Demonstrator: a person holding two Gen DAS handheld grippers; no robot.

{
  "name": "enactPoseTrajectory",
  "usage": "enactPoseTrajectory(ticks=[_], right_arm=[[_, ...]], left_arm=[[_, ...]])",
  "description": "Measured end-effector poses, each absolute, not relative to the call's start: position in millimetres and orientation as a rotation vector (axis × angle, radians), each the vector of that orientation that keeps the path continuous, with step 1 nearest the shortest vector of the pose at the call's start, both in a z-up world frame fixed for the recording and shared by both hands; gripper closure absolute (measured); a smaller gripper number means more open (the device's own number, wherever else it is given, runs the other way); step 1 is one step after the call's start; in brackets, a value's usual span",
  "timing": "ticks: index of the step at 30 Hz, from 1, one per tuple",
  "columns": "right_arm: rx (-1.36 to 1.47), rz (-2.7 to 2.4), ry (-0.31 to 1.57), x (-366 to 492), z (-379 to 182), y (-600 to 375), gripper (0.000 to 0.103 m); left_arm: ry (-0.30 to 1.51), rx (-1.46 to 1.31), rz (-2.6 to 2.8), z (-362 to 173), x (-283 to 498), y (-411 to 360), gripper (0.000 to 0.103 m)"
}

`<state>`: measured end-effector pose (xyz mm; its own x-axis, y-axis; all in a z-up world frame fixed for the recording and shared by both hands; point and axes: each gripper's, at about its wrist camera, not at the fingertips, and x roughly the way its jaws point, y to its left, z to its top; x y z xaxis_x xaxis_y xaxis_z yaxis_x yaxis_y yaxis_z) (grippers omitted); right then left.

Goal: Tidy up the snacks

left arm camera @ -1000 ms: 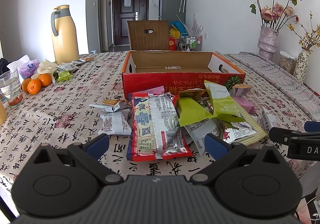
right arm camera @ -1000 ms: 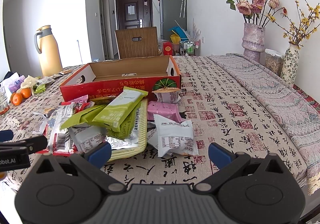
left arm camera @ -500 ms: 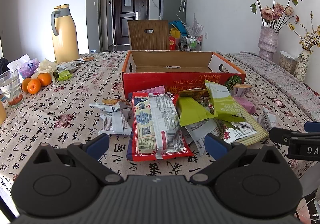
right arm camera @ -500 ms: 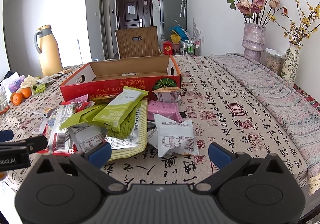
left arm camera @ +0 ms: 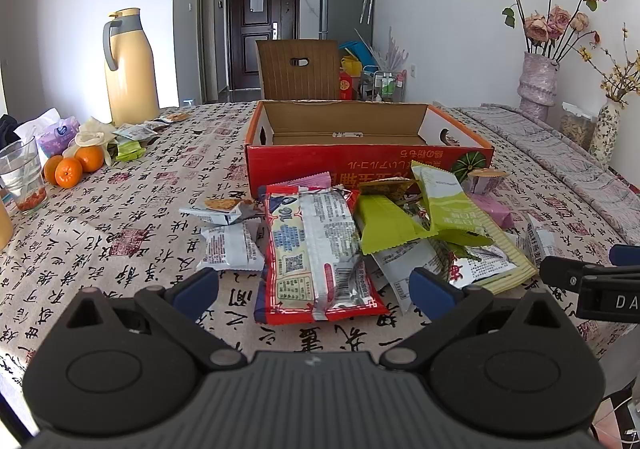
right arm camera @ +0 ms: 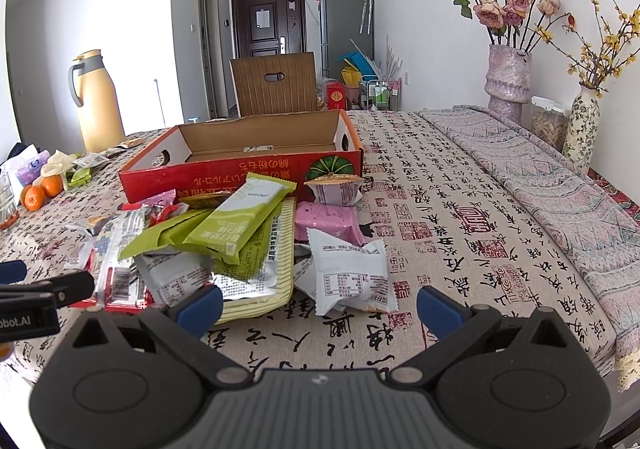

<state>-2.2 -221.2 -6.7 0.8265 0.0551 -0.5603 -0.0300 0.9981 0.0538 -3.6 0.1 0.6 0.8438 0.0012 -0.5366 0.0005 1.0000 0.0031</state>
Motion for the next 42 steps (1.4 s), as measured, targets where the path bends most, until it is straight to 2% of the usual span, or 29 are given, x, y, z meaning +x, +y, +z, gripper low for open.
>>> enactPoseTrajectory(ticks=[19, 24, 29, 32, 33, 37, 42], right_arm=[[0.048, 0.036, 0.585, 6.7, -11.6, -230.7, 0.001], [0.072, 0.031, 0.612, 28.6, -22.0, -246.4, 0.014], [0.098, 0.065, 0.624, 47.8, -32.4, -257.7, 0.020], [0.124, 0.093, 0.636, 60.8, -39.1, -263.2, 0.031], [0.134, 0.103, 0.641, 64.1, -40.9, -264.3, 0.040], [0.155, 0.117, 0.641, 68.9, -45.0, -267.6, 0.039], [0.172, 0.124, 0.641, 66.7, -44.6, -272.8, 0.050]], left_arm=[[0.588, -0.011, 0.031, -7.2, 8.3, 7.3, 0.000], [0.604, -0.016, 0.055, -9.5, 18.7, 10.5, 0.000], [0.620, -0.017, 0.066, -12.4, 28.5, 11.4, 0.000], [0.628, -0.013, 0.070, -13.8, 32.9, 11.2, 0.000], [0.630, -0.011, 0.072, -14.2, 34.2, 11.5, 0.000], [0.641, -0.015, 0.079, -16.1, 38.9, 13.9, 0.000], [0.647, -0.024, 0.088, -16.4, 41.8, 18.7, 0.000]])
